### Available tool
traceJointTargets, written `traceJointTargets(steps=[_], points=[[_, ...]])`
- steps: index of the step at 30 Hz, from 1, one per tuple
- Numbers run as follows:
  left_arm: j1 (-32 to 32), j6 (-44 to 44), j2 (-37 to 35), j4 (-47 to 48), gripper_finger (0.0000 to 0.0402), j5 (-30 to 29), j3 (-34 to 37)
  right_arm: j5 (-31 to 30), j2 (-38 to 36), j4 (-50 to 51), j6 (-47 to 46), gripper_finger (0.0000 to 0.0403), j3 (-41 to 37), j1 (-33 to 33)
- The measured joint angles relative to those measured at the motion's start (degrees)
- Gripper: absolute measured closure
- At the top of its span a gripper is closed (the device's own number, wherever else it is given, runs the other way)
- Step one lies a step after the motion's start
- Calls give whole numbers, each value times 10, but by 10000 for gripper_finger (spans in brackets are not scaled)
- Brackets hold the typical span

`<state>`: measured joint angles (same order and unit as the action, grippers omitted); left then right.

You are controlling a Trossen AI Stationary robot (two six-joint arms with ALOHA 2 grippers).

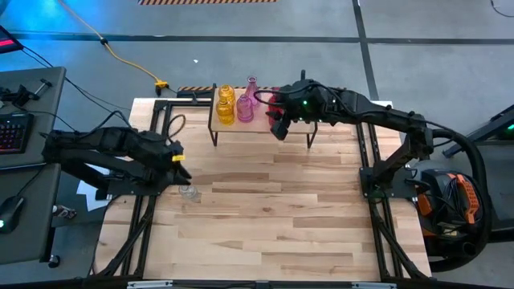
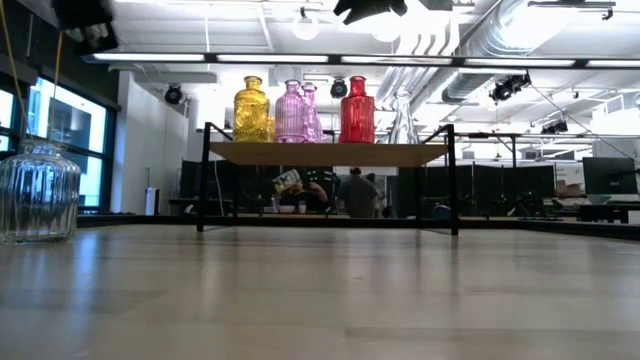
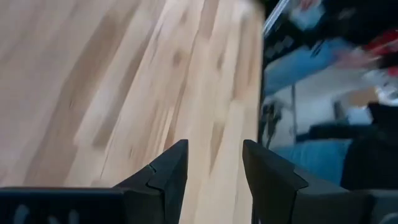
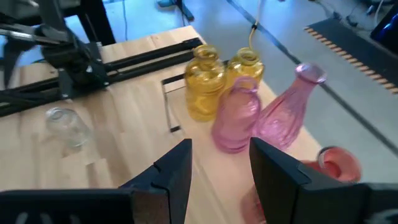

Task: Sort vases onto shelf
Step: Put the transparent vase on the shelf

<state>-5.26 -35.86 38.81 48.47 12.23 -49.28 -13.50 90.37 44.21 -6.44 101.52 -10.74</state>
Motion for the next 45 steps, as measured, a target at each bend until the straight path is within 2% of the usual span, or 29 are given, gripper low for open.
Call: traceJointTargets(steps=[3, 8, 16, 21, 29, 35, 45], points=[[-23, -19, 0, 51, 257, 0, 0, 0, 0, 10, -26, 263, -1, 16], [-69, -31, 0, 78, 257, -4, 0, 0, 0, 26, -60, 263, -2, 43], [-105, -45, 17, 136, 257, -68, 0, -22, 0, 35, -96, 263, -2, 74], [-120, -57, 35, 170, 257, -74, 0, -28, 0, 36, -92, 263, -2, 88], [-129, -56, 72, 172, 257, -95, 40, -26, 0, 36, -103, 263, -2, 90], [-144, -54, 83, 166, 257, -154, 65, -26, 0, 36, -115, 263, -2, 90], [-169, -29, 90, 113, 257, -161, 110, -26, 0, 45, -111, 263, -2, 90]])
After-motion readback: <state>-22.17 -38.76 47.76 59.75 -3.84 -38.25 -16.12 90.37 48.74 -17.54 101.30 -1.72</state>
